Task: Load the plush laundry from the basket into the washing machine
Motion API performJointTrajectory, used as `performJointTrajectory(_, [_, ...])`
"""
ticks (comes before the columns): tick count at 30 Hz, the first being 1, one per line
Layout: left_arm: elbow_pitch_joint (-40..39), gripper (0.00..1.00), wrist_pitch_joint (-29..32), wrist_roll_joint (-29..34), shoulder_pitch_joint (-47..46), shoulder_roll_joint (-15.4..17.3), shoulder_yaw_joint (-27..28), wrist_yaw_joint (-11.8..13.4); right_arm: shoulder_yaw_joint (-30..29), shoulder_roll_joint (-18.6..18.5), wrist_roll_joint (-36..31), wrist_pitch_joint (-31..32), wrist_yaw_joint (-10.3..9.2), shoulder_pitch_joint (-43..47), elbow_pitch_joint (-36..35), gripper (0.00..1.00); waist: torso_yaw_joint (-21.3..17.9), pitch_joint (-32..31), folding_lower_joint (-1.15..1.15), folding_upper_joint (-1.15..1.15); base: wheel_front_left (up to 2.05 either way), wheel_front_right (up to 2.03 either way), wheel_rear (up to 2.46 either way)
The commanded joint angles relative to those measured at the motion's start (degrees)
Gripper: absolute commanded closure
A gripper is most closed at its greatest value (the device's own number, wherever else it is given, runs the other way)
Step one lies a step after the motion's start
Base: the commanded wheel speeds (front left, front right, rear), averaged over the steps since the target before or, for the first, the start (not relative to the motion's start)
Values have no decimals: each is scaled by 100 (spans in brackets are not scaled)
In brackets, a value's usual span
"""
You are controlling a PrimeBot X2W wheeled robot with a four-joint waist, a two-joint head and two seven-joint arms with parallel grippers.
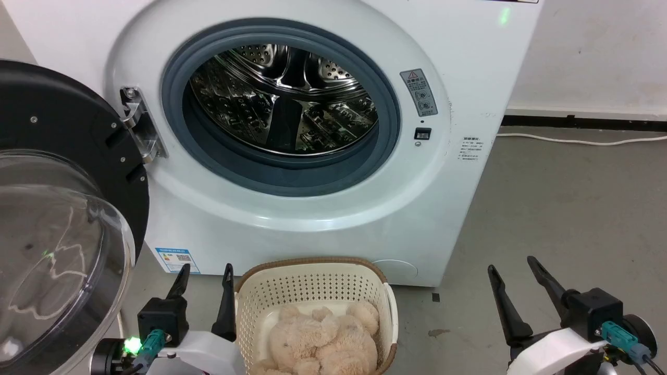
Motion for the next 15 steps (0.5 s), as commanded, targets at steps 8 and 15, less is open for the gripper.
performJointTrajectory(8, [234,0,-157,-194,-162,6,-140,-7,12,-1,205,-178,1,46,-117,0,-88,182,0,0,0,0,0])
performJointTrajectory(15, [451,0,-241,-295,-363,5,-204,-40,-10,-1,337,-262,1,-7,-219,0,-220,405,0,0,0,0,0])
